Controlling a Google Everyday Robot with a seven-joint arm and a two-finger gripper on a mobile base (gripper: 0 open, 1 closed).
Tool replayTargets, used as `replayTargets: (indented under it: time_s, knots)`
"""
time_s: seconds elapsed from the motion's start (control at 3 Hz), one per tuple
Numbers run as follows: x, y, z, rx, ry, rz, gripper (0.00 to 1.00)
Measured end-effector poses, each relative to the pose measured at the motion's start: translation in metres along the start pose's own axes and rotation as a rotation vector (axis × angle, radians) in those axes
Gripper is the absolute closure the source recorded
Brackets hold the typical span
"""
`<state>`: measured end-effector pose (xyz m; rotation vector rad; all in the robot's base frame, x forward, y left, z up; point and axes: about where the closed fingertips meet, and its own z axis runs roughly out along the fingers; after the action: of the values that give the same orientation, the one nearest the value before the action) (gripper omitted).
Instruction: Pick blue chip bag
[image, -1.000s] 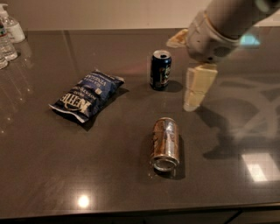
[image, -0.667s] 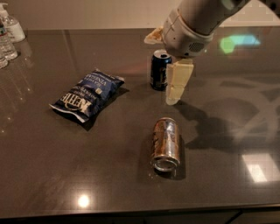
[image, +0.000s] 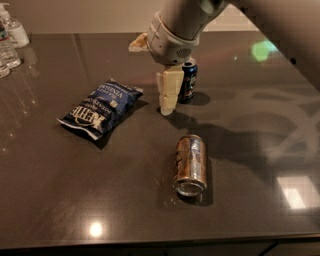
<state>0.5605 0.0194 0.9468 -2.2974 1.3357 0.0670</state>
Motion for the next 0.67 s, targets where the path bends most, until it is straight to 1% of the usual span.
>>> replayTargets:
  time_s: [0.33, 0.67]
  knots:
    - [-0.008, -0.009, 0.031, -0.050, 0.016, -0.069, 0.00]
    - [-0.009, -0.016, 0.061, -0.093, 0.053, -0.119, 0.00]
